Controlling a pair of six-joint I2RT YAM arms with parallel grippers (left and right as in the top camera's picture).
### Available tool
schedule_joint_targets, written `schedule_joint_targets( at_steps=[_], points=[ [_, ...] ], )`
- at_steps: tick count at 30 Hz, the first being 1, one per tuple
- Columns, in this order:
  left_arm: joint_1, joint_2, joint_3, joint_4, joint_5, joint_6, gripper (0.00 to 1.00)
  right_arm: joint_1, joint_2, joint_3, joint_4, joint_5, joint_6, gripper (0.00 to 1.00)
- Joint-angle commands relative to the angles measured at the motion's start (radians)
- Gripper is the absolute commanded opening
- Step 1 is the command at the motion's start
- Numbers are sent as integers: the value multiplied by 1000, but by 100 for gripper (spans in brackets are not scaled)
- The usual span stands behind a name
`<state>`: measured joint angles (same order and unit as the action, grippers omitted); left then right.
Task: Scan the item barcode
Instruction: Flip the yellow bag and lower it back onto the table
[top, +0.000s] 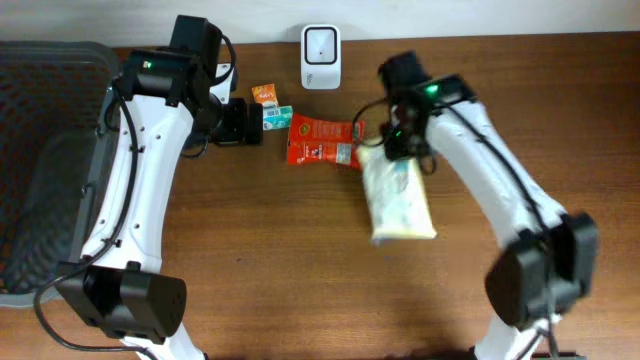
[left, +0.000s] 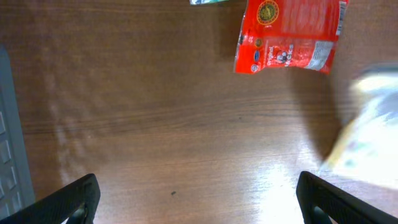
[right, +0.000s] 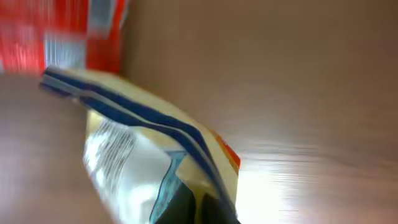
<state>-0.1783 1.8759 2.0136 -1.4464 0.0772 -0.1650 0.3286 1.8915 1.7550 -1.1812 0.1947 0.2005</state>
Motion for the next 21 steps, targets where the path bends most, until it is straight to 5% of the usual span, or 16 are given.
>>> schedule_joint_targets(
  at_steps=[1, 7, 12, 18, 19, 21],
  points=[
    [-2, -3, -4, 3, -3, -6, 99, 1, -56, 47, -34, 353, 104, 4],
    [-2, -3, -4, 2, -3, -5, 99, 45, 5, -80, -18, 444, 410, 4],
    [-2, -3, -4, 2, -3, -6, 99, 171, 11, -89, 30, 366, 418, 4],
    [-2, -3, -4, 2, -3, -5, 99, 243, 12, -89, 105, -206, 418, 4],
    [-2, -3, -4, 3, -3, -5, 99, 257, 12, -89, 113, -218, 418, 10],
    [-2, -3, -4, 2, -3, -5, 99, 264, 11, -84, 106, -258, 351, 62]
  ],
)
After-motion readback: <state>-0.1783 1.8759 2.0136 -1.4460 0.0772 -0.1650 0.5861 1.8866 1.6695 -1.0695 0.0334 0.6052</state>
